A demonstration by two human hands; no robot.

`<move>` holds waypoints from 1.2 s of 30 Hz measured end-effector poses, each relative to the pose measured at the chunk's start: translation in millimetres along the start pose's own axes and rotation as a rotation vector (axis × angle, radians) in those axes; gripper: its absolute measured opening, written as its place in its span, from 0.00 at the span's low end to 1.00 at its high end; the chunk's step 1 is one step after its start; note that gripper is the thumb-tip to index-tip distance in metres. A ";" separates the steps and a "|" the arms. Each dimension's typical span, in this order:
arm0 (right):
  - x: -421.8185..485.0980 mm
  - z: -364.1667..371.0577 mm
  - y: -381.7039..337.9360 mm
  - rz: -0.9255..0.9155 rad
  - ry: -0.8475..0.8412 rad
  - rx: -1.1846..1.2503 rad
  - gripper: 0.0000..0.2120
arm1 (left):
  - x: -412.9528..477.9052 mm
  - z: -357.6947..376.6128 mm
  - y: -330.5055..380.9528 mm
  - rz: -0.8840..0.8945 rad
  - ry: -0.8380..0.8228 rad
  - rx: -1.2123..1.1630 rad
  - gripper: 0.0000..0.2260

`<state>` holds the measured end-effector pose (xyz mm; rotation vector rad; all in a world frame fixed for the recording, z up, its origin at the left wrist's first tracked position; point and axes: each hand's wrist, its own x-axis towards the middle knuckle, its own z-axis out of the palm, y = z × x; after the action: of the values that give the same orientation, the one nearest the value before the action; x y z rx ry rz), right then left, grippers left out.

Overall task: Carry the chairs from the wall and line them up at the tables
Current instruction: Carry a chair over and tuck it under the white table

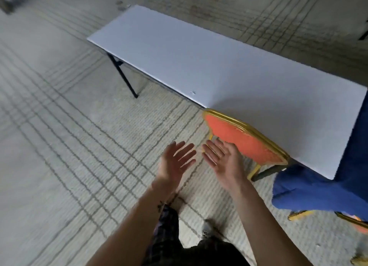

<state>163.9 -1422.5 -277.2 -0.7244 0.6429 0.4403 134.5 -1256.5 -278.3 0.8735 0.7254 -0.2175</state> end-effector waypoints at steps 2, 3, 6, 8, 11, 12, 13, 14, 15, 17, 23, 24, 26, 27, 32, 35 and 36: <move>-13.7 21.0 22.0 0.055 -0.080 -0.097 0.20 | -27.6 -33.6 7.5 0.067 0.056 -0.077 0.21; -19.3 33.3 32.9 0.077 -0.119 -0.145 0.20 | -41.8 -50.5 12.6 0.107 0.084 -0.104 0.21; -38.8 69.8 64.3 0.128 -0.245 -0.262 0.20 | -79.3 -94.0 27.8 0.210 0.158 -0.207 0.20; -55.0 95.0 96.2 0.166 -0.315 -0.334 0.19 | -105.9 -130.1 35.9 0.271 0.207 -0.265 0.18; -77.3 127.9 146.7 0.227 -0.396 -0.411 0.18 | -143.7 -180.8 40.9 0.344 0.277 -0.365 0.17; -85.1 138.4 166.2 0.247 -0.415 -0.444 0.18 | -156.7 -199.8 41.4 0.365 0.291 -0.397 0.17; -93.6 147.6 187.2 0.265 -0.437 -0.481 0.18 | -171.0 -219.5 41.5 0.385 0.312 -0.431 0.16; -105.6 159.0 213.9 0.284 -0.463 -0.530 0.18 | -188.9 -246.7 41.2 0.414 0.336 -0.473 0.16; -114.6 167.8 234.6 0.298 -0.483 -0.565 0.19 | -203.7 -267.4 41.2 0.438 0.357 -0.499 0.16; -140.5 189.6 291.1 0.346 -0.543 -0.632 0.19 | -242.1 -322.2 42.0 0.486 0.409 -0.562 0.17; -223.2 237.3 455.7 0.478 -0.689 -0.745 0.20 | -356.1 -469.4 39.3 0.622 0.526 -0.671 0.18; -238.2 243.6 483.8 0.500 -0.705 -0.765 0.21 | -375.2 -493.5 38.5 0.643 0.541 -0.680 0.18; -266.7 254.3 532.1 0.539 -0.749 -0.799 0.21 | -409.7 -535.6 35.7 0.684 0.585 -0.719 0.19; -280.1 258.7 554.3 0.563 -0.766 -0.816 0.21 | -425.3 -555.8 32.9 0.705 0.611 -0.747 0.19; -329.9 281.0 653.9 0.678 -0.867 -0.916 0.19 | -493.3 -636.6 22.5 0.798 0.682 -0.864 0.22; -351.9 292.4 704.8 0.745 -0.899 -0.952 0.19 | -520.3 -671.5 18.2 0.840 0.741 -0.905 0.22; -357.9 297.9 722.7 0.768 -0.917 -0.972 0.20 | -526.3 -684.0 17.8 0.851 0.761 -0.925 0.22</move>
<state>-395.4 -774.0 -202.6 -1.0377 -0.2631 1.7440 -583.6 -782.2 -210.4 0.2695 0.9475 1.1883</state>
